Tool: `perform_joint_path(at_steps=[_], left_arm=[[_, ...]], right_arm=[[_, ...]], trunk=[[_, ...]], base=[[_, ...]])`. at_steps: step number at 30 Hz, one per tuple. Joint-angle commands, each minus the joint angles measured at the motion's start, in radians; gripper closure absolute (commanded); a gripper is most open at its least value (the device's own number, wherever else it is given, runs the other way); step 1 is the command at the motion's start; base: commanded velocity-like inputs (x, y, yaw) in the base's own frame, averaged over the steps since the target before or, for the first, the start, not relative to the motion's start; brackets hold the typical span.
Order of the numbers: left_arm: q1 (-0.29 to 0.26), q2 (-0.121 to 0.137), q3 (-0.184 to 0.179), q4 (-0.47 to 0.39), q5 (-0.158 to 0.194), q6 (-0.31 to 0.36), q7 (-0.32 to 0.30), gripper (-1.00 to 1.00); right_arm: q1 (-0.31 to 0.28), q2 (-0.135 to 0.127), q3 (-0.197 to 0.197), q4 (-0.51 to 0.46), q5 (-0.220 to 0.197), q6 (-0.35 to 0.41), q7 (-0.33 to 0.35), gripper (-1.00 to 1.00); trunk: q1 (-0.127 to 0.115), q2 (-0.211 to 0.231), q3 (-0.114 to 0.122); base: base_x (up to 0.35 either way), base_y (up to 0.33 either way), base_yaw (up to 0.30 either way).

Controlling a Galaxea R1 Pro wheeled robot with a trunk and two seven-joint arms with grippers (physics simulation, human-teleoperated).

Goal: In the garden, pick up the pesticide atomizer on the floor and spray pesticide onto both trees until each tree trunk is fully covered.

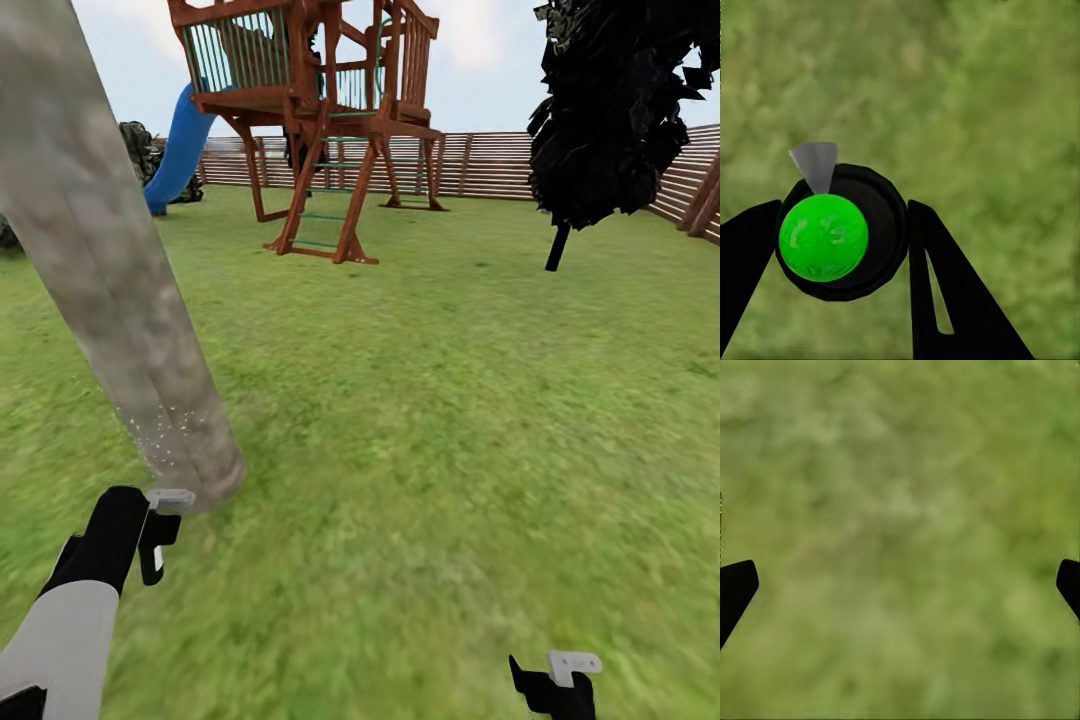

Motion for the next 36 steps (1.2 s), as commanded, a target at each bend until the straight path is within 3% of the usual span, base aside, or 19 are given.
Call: perform_joint_path(at_steps=[1,4,7,9,16,20,27,36], left_arm=[[0.001,-0.002,0.003,-0.001,-0.012,-0.018,-0.01,1.0],[0.002,-0.007,0.024,0.004,-0.006,-0.068,-0.012,1.0],[0.002,-0.016,0.033,0.004,0.075,-0.075,-0.015,1.0],[0.002,-0.017,0.033,0.004,0.1,-0.077,-0.011,1.0],[0.002,-0.017,0.027,0.017,0.091,-0.078,-0.005,1.0],[0.002,-0.017,0.026,0.04,0.102,-0.078,0.062,1.0],[0.002,-0.019,0.026,0.04,0.103,-0.077,0.07,1.0],[0.002,-0.019,0.029,0.033,0.102,-0.077,0.07,1.0]], right_arm=[[0.0,0.0,-0.009,0.001,0.003,-0.003,0.008,-1.0],[0.0,0.0,-0.009,0.001,0.003,-0.003,0.008,-1.0],[0.0,0.0,-0.009,0.001,0.003,-0.003,0.008,-1.0],[0.0,0.001,-0.009,0.001,0.002,-0.003,0.008,-1.0],[0.0,-0.002,-0.009,0.001,0.002,-0.004,0.008,-1.0],[0.0,-0.002,-0.009,0.001,0.002,-0.004,0.008,-1.0],[0.0,0.0,-0.009,0.001,0.002,-0.003,0.008,-1.0],[0.0,0.001,-0.009,0.001,0.002,-0.003,0.008,-1.0]], trunk=[[0.0,0.0,-0.001],[0.0,0.0,-0.001],[0.0,0.0,-0.001],[0.0,0.0,-0.001],[0.0,0.0,-0.001],[0.0,0.0,-0.001],[0.0,0.0,-0.001],[0.0,0.0,-0.001]], base=[[0.143,-0.082,0.276],[0.037,-0.021,0.277],[0.113,-0.13,0.278],[0.201,-0.205,0.126],[0.231,-0.197,0.007],[0.237,-0.188,0.0],[0.174,-0.229,0.008],[0.077,-0.267,0.25]])
